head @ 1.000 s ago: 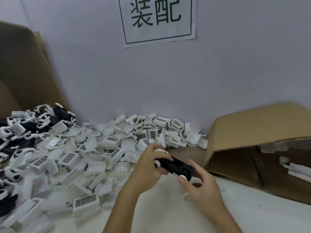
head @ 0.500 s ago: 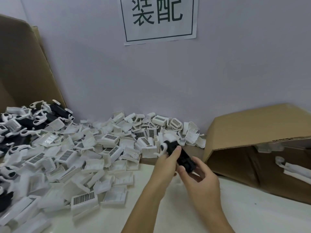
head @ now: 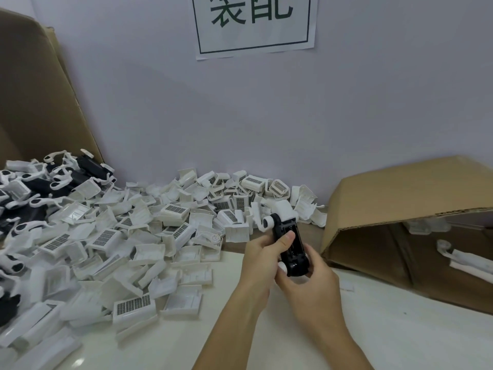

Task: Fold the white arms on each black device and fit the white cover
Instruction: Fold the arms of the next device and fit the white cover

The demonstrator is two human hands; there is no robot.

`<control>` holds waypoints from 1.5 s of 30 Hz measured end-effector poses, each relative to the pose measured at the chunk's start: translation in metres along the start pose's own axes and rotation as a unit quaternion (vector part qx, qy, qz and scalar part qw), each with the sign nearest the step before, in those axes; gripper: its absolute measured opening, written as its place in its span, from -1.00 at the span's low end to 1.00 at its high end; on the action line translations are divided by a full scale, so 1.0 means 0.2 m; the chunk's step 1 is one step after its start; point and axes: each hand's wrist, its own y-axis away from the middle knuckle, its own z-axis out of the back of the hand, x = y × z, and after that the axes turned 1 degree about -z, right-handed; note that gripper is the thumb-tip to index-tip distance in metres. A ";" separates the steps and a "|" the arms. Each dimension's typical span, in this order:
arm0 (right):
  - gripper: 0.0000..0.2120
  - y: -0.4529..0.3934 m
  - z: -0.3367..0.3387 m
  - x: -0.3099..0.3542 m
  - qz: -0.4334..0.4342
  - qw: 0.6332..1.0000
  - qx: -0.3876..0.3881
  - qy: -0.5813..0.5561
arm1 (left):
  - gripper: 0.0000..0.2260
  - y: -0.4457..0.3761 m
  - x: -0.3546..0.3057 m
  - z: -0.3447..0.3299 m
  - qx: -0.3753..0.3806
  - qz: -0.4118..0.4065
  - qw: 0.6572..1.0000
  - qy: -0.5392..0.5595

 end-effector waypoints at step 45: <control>0.05 -0.04 0.04 0.03 -0.051 0.990 -0.045 -0.124 | -0.77 0.00 0.04 0.08 0.105 -0.193 0.887 -0.407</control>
